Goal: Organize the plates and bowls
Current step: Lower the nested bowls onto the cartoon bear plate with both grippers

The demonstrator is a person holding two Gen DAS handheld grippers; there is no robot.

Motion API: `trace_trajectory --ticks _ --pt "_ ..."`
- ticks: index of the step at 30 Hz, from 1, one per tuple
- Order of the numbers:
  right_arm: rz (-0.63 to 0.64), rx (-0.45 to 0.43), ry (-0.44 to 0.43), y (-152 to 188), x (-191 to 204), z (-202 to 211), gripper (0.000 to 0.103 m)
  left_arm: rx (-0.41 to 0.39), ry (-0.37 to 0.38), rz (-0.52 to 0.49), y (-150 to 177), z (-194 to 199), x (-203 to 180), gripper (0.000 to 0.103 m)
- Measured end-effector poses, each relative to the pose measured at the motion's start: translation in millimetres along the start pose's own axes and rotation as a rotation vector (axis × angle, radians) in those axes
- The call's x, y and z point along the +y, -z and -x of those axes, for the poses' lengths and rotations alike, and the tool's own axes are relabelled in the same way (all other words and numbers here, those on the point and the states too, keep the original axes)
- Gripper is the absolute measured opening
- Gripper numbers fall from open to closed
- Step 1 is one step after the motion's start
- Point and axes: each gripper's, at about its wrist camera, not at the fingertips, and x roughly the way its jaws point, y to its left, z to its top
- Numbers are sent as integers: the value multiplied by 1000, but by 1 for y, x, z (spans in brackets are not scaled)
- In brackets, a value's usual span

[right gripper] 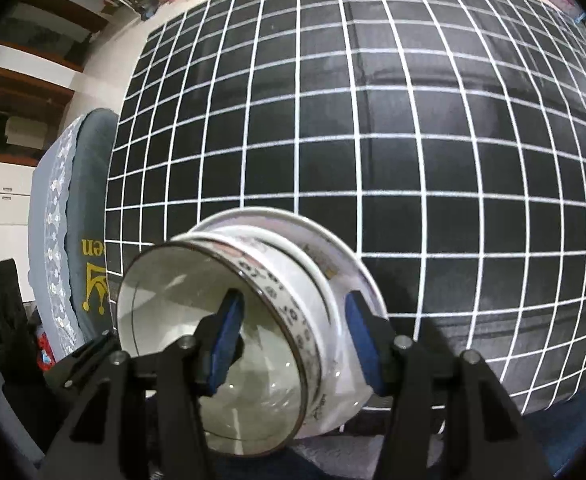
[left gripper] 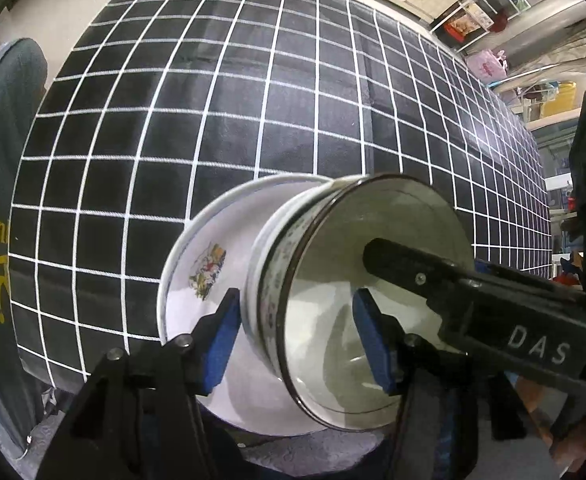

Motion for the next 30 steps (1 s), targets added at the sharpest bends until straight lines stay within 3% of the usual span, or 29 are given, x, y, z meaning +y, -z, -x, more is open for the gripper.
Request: trace_trajectory --ticks 8,16,23,30 --pt "11 -54 9 8 -6 19 57 -36 -3 6 3 18 0 55" --pt "59 -157 39 23 -5 52 57 -145 -45 -34 21 54 -15 55" --pt "113 -329 87 60 -9 97 57 -393 -129 -119 60 97 -52 55" --pt "148 -502 156 105 -24 132 57 -545 -184 -217 105 115 -92 55"
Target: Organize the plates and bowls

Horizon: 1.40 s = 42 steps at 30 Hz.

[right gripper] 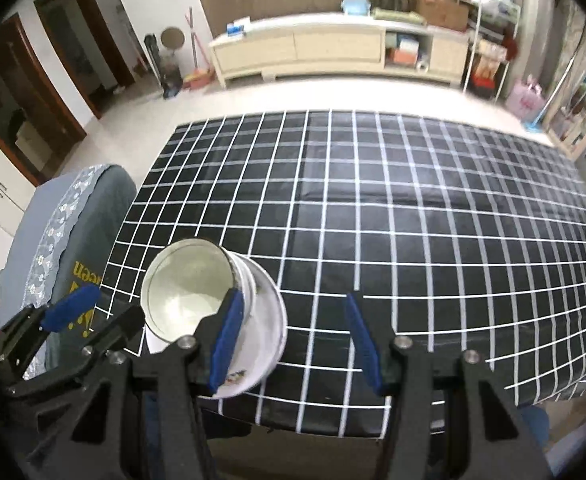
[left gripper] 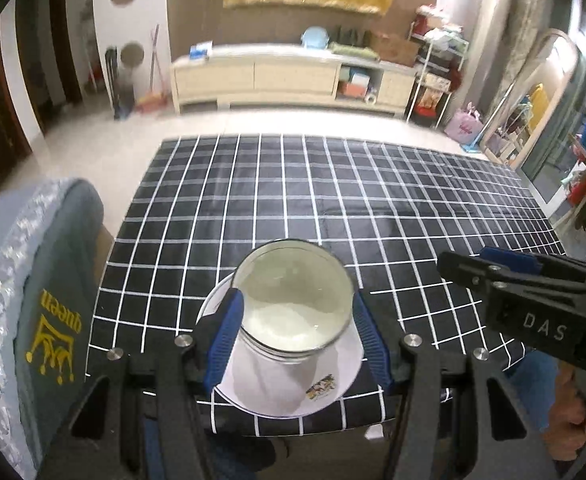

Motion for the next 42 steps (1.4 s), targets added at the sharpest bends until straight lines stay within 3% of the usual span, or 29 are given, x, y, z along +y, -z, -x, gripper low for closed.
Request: trace_trajectory --ticks 9,17,21,26,28,30,32,35,42 --pt "-44 -165 53 40 -29 58 57 -169 -13 -55 26 56 -36 55" --pt "-24 -256 86 72 -37 92 58 -226 24 -72 53 80 -52 55" --pt "17 -319 88 83 -35 113 71 -271 86 -50 61 96 -51 55" --pt "66 -392 126 95 -30 131 88 -321 124 -69 68 116 -55 74" --pt "58 -401 107 99 -32 134 98 -355 96 -87 72 123 -59 85" --pt "31 -400 80 102 -36 135 101 -394 61 -103 76 130 -64 86" --pt "7 -417 69 107 -41 138 103 -407 31 -132 78 133 -68 96" --pt "25 -461 130 114 -43 144 103 -413 9 -141 80 133 -69 100" --pt "98 -530 214 124 -36 156 103 -401 16 -135 83 131 -74 100"
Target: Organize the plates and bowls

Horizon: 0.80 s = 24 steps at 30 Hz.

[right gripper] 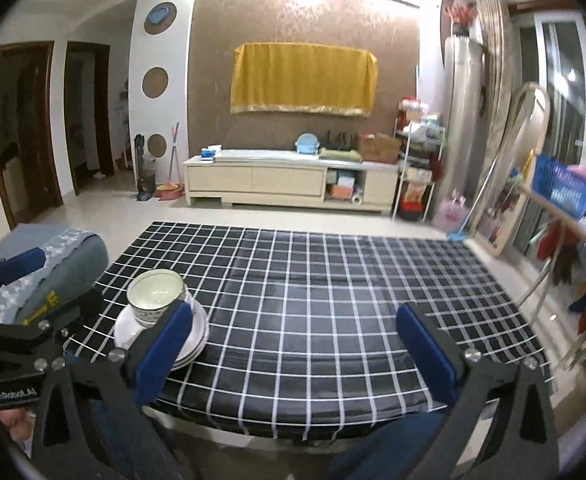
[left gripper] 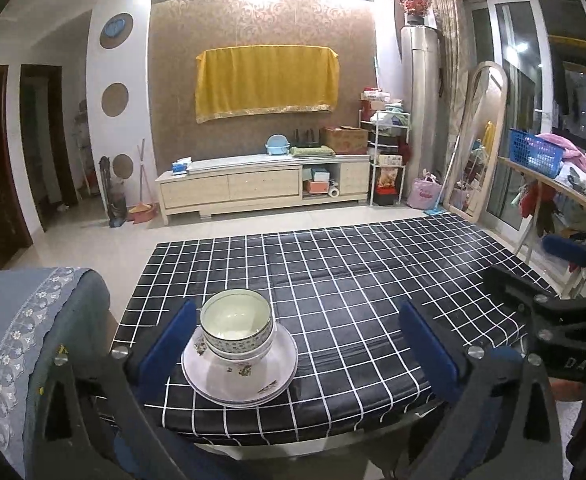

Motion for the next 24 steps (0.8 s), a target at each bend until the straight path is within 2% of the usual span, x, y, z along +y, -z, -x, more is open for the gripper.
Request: trace_trajectory --ticks 24 --pt "-4 53 -1 7 0 -2 103 19 13 -8 0 0 -4 100"
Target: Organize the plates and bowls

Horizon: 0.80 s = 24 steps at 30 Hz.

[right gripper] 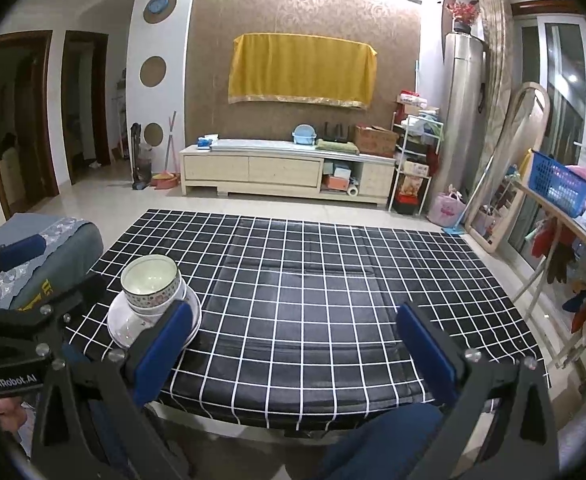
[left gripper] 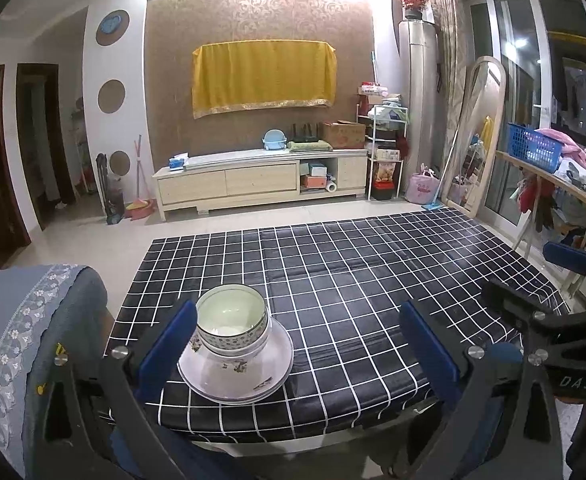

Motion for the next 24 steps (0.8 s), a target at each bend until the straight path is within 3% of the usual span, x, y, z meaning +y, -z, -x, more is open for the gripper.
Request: trace_trajectory --ticks 24 --pt "10 7 -5 -2 3 -3 103 23 -3 -2 2 -4 3 100"
